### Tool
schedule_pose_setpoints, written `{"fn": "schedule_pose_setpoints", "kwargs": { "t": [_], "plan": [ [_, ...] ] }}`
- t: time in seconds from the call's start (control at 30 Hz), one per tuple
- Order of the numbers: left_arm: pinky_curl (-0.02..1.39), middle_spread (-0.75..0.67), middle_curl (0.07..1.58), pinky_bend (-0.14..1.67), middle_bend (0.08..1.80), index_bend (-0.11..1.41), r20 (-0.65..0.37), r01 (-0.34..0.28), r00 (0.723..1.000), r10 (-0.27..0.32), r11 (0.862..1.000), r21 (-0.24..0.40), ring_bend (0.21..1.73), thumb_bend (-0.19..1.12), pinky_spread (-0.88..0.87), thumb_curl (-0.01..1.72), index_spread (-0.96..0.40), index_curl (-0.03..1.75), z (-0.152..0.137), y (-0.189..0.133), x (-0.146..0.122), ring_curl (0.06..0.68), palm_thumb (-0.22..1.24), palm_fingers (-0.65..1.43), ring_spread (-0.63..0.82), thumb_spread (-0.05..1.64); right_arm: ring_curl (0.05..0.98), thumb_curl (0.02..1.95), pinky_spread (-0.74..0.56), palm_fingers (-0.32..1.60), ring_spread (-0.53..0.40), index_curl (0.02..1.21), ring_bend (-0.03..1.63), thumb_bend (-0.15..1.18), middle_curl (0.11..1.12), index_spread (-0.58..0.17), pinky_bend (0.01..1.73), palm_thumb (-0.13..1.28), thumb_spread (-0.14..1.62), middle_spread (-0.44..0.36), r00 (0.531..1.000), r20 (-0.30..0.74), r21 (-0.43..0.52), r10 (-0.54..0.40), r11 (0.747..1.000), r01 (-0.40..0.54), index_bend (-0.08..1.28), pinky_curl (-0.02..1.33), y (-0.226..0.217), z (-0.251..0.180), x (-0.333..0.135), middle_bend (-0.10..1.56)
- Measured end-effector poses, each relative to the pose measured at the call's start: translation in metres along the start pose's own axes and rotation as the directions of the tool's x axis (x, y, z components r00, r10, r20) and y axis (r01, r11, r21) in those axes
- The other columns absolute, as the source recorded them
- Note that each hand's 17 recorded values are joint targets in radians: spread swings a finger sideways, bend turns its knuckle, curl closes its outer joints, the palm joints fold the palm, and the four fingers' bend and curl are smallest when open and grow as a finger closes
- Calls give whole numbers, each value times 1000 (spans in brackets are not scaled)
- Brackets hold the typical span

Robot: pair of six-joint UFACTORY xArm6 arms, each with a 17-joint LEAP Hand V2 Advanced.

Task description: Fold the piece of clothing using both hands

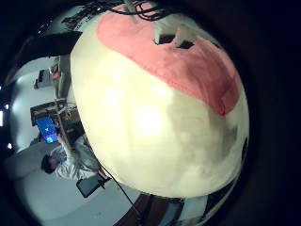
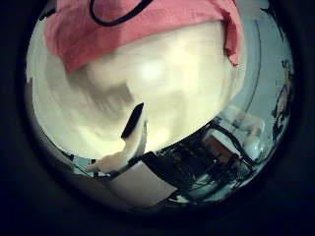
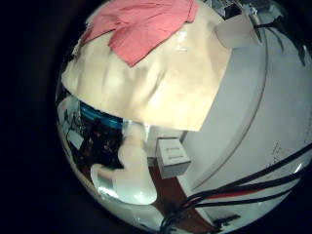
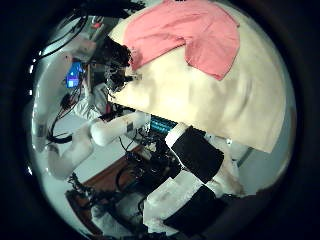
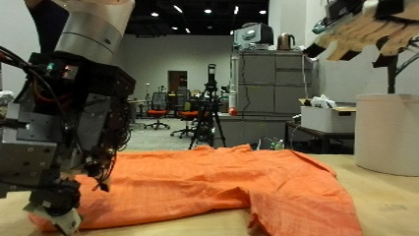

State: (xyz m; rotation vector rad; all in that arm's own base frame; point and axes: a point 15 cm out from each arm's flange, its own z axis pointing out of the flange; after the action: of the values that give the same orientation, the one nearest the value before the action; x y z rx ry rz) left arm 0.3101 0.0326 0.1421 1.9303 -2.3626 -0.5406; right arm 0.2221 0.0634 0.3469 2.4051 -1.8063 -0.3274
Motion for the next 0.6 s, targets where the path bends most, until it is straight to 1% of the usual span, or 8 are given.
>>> {"fn": "schedule_pose_setpoints", "kwargs": {
  "t": [0.1,0.23,0.3,0.33,0.37,0.4,0.47,0.6],
  "plan": [
    [300,-19,393,322,348,164,-2,0,1000,0,1000,-16,512,-10,220,307,54,284,5,-3,1,190,449,254,228,1032,266,202,358,236,228,328,219,-8,307,-286,195,523,1407,102,1000,2,2,7,1000,-7,181,306,1,-1,2,186],
    [300,-151,413,387,455,156,-2,1,1000,-1,999,-54,567,100,34,353,-21,281,6,-4,0,190,684,526,66,1127,265,202,359,238,228,330,217,-8,307,-287,196,523,1407,102,1000,4,10,20,1000,-20,185,306,2,-2,5,184],
    [318,-231,429,474,496,153,-1,3,1000,-3,997,-74,590,134,-109,385,-74,278,4,-3,-1,197,763,632,-41,1166,265,203,359,239,228,331,216,-8,306,-287,195,522,1407,103,1000,4,10,21,1000,-21,184,305,2,-2,5,185],
    [342,-300,458,549,559,169,0,2,1000,-2,996,-85,614,170,-234,418,-130,283,4,-1,-2,207,826,773,-132,1199,265,203,360,240,228,331,215,-8,305,-287,195,522,1407,103,1000,4,10,21,1000,-21,183,305,2,-2,5,185],
    [333,-321,455,550,572,173,1,2,1000,-1,995,-96,606,172,-265,424,-147,283,5,1,-2,198,832,794,-153,1209,265,203,360,240,228,331,215,-8,306,-287,195,522,1407,103,1000,5,10,23,1000,-23,182,305,2,-2,5,188],
    [334,-389,467,580,644,192,5,1,1000,0,995,-103,600,205,-370,452,-210,294,4,1,-4,192,880,930,-248,1247,266,203,360,243,228,331,217,-8,307,-288,193,522,1407,103,1000,5,8,23,1000,-23,180,303,1,-2,5,190],
    [344,-451,508,596,751,264,11,-2,1000,3,994,-111,610,237,-494,488,-300,332,3,3,-7,207,913,1125,-373,1300,271,204,356,269,226,324,252,-8,306,-287,201,522,1407,104,1000,6,2,24,1000,-24,164,303,2,-2,6,189],
    [359,-494,564,608,851,393,17,-11,1000,14,989,-151,682,250,-639,540,-425,406,2,15,-10,254,893,1207,-504,1373,289,204,337,344,218,295,349,-8,311,-281,227,522,1407,110,1000,8,-9,23,1000,-23,131,306,5,-1,6,198]
  ]
}}
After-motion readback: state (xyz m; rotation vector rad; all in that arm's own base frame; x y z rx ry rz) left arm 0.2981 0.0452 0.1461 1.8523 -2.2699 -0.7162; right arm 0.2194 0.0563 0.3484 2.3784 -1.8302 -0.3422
